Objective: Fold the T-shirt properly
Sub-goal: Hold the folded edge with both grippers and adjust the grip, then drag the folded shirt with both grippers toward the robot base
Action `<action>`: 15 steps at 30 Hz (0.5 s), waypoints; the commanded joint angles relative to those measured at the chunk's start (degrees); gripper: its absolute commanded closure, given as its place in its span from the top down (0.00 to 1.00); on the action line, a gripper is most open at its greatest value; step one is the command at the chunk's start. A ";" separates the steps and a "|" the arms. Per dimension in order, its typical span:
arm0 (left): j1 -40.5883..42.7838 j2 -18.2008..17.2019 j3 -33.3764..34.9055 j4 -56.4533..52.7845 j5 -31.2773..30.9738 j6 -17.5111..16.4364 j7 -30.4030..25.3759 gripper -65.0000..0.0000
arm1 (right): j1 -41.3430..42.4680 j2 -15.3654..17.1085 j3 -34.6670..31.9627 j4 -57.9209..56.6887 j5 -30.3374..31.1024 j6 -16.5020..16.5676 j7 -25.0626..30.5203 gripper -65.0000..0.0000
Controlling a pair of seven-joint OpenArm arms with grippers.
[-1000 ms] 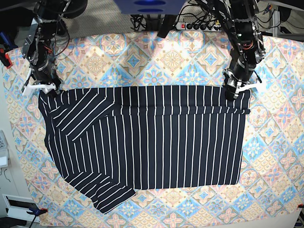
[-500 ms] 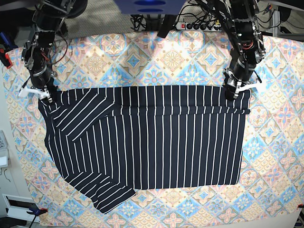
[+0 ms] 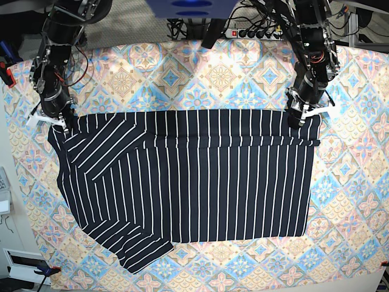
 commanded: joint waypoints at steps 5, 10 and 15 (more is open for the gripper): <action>0.40 -0.27 0.04 0.07 -0.10 0.70 0.66 0.00 | -0.82 0.54 -0.13 0.90 -0.30 -0.01 -1.09 0.00; 0.49 -0.27 0.04 0.07 -0.10 0.70 0.92 0.00 | -3.37 0.62 0.05 2.57 -0.30 -0.01 -1.01 0.00; 2.08 -0.27 -0.05 0.51 -0.54 0.61 3.73 0.00 | -6.97 0.62 0.05 8.02 -0.39 -0.01 -1.01 0.00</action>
